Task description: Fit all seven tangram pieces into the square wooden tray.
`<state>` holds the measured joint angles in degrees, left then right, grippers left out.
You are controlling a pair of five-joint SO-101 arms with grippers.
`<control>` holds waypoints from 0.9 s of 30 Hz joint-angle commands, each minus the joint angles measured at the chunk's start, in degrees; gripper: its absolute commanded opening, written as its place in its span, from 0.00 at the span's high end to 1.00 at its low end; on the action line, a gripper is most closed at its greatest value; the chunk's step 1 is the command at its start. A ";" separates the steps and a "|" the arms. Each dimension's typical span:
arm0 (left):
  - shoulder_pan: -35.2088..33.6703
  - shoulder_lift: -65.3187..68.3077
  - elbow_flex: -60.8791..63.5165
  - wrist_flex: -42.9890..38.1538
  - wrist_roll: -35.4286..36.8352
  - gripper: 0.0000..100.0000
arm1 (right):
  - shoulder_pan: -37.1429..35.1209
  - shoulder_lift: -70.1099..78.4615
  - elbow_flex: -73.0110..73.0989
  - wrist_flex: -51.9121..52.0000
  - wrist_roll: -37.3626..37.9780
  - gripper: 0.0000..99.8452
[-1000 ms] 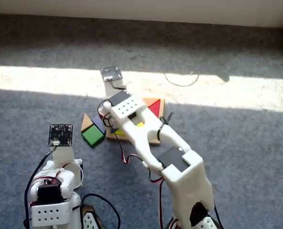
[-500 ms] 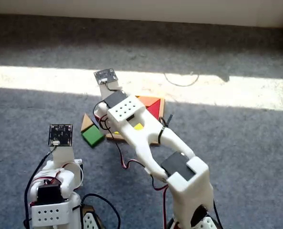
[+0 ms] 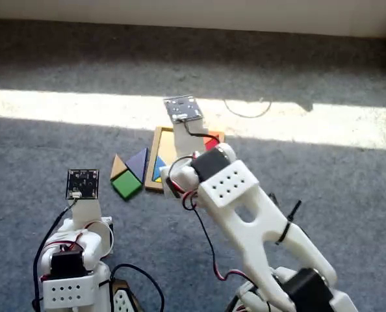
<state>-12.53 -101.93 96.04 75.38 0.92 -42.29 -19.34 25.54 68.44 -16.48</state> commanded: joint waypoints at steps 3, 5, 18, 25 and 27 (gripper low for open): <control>0.04 -2.07 1.10 0.26 -0.35 0.99 | 5.93 -19.47 16.66 -7.96 0.62 1.00; 0.04 -2.07 1.10 0.26 -0.35 0.99 | 8.13 -26.24 22.90 -9.63 0.70 1.00; 0.04 -2.07 1.10 0.26 -0.35 0.99 | 24.48 -65.01 53.05 -9.89 0.79 1.00; 0.04 -2.07 1.10 0.26 -0.35 0.99 | 28.18 -81.27 66.42 -9.80 4.57 1.00; 0.04 -2.07 1.10 0.26 -0.35 0.99 | 28.97 -85.14 69.58 -9.80 4.66 1.00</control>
<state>-12.53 -101.93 96.04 75.38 0.92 -14.86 -99.08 92.79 59.74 -12.70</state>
